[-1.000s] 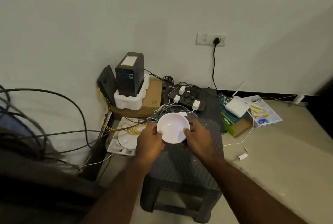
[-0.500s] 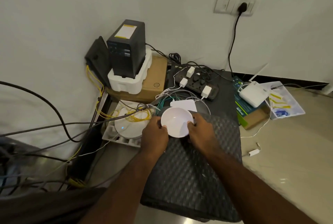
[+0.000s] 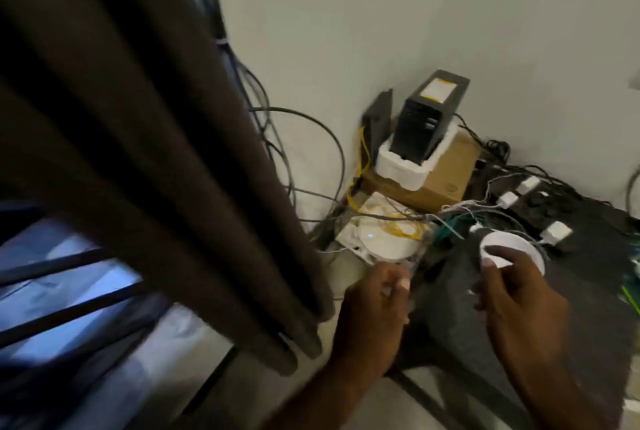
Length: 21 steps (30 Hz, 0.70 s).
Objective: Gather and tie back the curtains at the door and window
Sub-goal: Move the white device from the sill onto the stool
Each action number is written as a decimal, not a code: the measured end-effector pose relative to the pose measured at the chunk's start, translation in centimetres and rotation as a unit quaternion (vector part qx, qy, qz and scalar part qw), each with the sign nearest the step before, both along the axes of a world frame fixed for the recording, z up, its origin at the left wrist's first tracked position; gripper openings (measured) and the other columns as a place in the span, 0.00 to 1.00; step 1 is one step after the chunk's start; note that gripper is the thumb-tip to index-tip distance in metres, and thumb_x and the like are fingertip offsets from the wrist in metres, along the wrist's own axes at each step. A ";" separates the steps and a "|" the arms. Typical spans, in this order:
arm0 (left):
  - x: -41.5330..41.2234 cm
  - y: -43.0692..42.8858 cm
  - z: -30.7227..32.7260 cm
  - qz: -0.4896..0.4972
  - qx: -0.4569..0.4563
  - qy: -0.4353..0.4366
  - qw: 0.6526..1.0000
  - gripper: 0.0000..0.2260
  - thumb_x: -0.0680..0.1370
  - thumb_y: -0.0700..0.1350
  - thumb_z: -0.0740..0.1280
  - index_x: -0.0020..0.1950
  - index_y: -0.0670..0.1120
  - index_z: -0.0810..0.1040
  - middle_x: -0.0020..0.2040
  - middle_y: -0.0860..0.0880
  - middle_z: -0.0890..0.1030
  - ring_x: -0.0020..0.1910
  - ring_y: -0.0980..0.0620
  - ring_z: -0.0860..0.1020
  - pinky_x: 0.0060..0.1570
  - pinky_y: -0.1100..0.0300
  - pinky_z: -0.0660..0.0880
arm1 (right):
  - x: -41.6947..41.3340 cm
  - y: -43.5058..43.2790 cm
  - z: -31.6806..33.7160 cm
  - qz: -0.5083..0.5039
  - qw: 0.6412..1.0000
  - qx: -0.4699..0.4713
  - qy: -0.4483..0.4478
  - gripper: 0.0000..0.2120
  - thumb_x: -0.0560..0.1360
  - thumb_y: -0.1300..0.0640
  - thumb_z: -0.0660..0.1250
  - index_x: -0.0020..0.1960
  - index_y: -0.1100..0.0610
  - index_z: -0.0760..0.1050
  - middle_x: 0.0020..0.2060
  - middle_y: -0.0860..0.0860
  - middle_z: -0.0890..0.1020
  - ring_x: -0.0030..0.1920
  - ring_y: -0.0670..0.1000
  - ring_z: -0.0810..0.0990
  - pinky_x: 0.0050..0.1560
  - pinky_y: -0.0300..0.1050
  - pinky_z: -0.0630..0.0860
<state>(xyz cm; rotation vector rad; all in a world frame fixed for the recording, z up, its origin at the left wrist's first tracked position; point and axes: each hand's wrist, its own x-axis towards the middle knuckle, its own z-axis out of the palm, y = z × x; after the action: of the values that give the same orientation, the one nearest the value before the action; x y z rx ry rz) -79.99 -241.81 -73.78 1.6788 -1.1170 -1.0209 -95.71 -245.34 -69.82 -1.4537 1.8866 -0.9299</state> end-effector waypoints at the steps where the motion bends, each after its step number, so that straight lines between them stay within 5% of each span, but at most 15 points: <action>1: 1.5 2.2 0.9 -0.004 -0.001 -0.001 1.000 0.05 0.74 0.58 0.60 0.45 0.65 0.76 0.36 0.63 0.79 0.29 0.60 0.79 0.32 0.59 0.78 | 2.0 1.5 1.1 0.030 0.999 -0.016 -0.021 0.06 0.80 0.53 0.64 0.55 0.48 0.78 0.39 0.51 0.86 0.40 0.54 0.85 0.44 0.47 0.78; 3: 5.2 7.2 2.5 0.006 -0.006 0.013 1.000 0.06 0.75 0.57 0.61 0.45 0.60 0.77 0.33 0.61 0.78 0.28 0.61 0.76 0.33 0.62 0.74 | 6.8 5.3 3.7 0.093 0.993 -0.052 -0.058 0.05 0.79 0.57 0.66 0.50 0.49 0.80 0.36 0.43 0.85 0.35 0.40 0.82 0.36 0.32 0.74; 5: 9.0 12.5 3.9 0.024 -0.031 -0.008 0.999 0.07 0.75 0.54 0.62 0.42 0.55 0.77 0.30 0.55 0.78 0.28 0.61 0.75 0.33 0.60 0.73 | 11.1 9.9 6.2 0.155 0.981 -0.075 -0.089 0.09 0.78 0.60 0.67 0.44 0.48 0.80 0.36 0.38 0.84 0.32 0.37 0.81 0.30 0.26 0.72; 10: 17.7 22.1 6.0 0.140 -0.046 -0.043 0.988 0.08 0.73 0.51 0.62 0.45 0.54 0.80 0.39 0.52 0.84 0.37 0.56 0.82 0.41 0.53 0.80 | 19.1 20.1 9.7 0.276 0.949 -0.119 -0.099 0.12 0.77 0.65 0.68 0.42 0.49 0.80 0.29 0.46 0.81 0.29 0.48 0.80 0.34 0.53 0.79; 12: 20.6 23.7 6.2 0.175 -0.059 -0.076 0.980 0.08 0.77 0.46 0.64 0.53 0.50 0.81 0.50 0.48 0.85 0.48 0.54 0.81 0.52 0.54 0.77 | 21.7 22.6 10.2 0.293 0.941 -0.135 -0.100 0.11 0.76 0.65 0.68 0.43 0.51 0.80 0.30 0.45 0.81 0.31 0.47 0.80 0.35 0.51 0.78; 15: 24.3 25.1 6.0 0.221 -0.009 -0.068 0.973 0.20 0.79 0.41 0.68 0.71 0.43 0.71 0.67 0.44 0.76 0.65 0.45 0.75 0.66 0.52 0.70 | 25.7 25.0 9.8 0.325 0.937 -0.097 -0.081 0.09 0.77 0.61 0.66 0.44 0.48 0.79 0.32 0.45 0.82 0.34 0.45 0.81 0.37 0.44 0.77; 19: 27.6 28.0 4.1 0.368 0.049 -0.064 0.926 0.25 0.78 0.38 0.68 0.73 0.37 0.67 0.72 0.37 0.70 0.71 0.39 0.68 0.70 0.48 0.65 | 29.3 25.6 6.8 0.357 0.932 0.010 -0.061 0.07 0.78 0.58 0.66 0.50 0.46 0.77 0.40 0.48 0.84 0.41 0.51 0.83 0.46 0.50 0.80; 21: 29.0 30.0 2.7 0.408 0.052 -0.057 0.910 0.26 0.77 0.36 0.68 0.74 0.35 0.65 0.73 0.35 0.68 0.72 0.40 0.67 0.72 0.49 0.63 | 30.6 25.5 4.7 0.379 0.923 0.047 -0.038 0.09 0.78 0.54 0.67 0.58 0.50 0.77 0.44 0.48 0.82 0.45 0.50 0.81 0.49 0.44 0.76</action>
<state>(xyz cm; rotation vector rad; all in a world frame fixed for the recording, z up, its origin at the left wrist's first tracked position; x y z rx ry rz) -51.02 -211.79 -71.11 2.0339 -0.3273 -0.4430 -65.11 -219.82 -65.09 -1.8385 1.1162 -0.4932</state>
